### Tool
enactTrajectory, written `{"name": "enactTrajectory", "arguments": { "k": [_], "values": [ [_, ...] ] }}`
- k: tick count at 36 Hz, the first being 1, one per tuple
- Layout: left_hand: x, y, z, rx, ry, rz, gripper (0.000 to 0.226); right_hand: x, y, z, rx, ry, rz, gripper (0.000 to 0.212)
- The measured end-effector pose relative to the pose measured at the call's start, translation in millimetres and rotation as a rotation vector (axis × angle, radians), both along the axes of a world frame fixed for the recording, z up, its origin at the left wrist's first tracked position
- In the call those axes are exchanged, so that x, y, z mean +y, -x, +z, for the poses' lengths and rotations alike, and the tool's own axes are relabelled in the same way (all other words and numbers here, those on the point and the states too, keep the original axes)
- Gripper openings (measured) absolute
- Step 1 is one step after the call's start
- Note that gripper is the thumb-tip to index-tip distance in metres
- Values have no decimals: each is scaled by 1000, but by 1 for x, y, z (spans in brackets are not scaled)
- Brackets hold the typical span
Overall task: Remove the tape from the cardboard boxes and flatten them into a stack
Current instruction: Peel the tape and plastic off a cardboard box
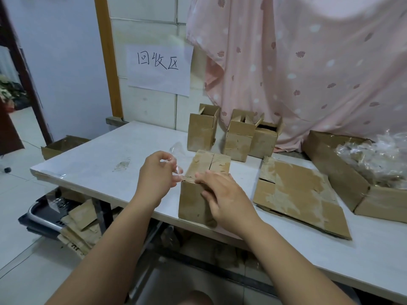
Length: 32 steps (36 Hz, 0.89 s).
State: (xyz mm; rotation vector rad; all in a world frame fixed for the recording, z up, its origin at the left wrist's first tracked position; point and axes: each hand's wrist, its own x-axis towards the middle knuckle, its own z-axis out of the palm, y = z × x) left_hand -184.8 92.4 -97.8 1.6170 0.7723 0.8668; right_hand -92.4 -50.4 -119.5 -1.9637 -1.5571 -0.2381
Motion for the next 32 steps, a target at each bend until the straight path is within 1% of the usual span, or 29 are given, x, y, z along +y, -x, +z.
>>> {"name": "enactTrajectory", "arguments": {
  "k": [2, 6, 7, 10, 13, 17, 21, 23, 26, 28, 30, 32],
  "values": [
    [3, -2, -3, 23, -12, 17, 15, 0, 0, -1, -12, 2, 21, 35],
    [10, -7, -4, 116, -116, 75, 16, -3, -2, -1, -41, 63, 55, 49],
    [11, -8, -3, 113, -97, 53, 16, -4, -3, 0, -40, 61, 58, 49],
    [11, -12, 5, 30, 48, -80, 17, -5, -4, 3, -51, 29, 51, 41],
    [10, -12, 6, -57, 85, -188, 26, -4, -4, 5, -34, 29, 54, 39],
    [12, -12, -3, -66, 74, -116, 30, -8, -4, 10, -52, 123, 52, 49],
    [10, -19, -4, -103, 172, -38, 29, -7, -6, 16, -120, 235, 70, 56],
    [10, -24, -3, -86, 137, 16, 26, -6, -8, 18, -156, 288, 63, 62],
    [12, -31, -2, 10, -39, 104, 18, -6, -8, 22, -195, 333, 51, 69],
    [13, -35, -4, 64, -126, 132, 20, -5, -7, 23, -201, 337, 45, 71],
    [14, -39, -8, 133, -152, 144, 23, -4, -5, 23, -191, 329, 33, 71],
    [14, -42, -9, 169, -109, 113, 24, -5, -5, 22, -167, 328, 26, 69]
  ]
}}
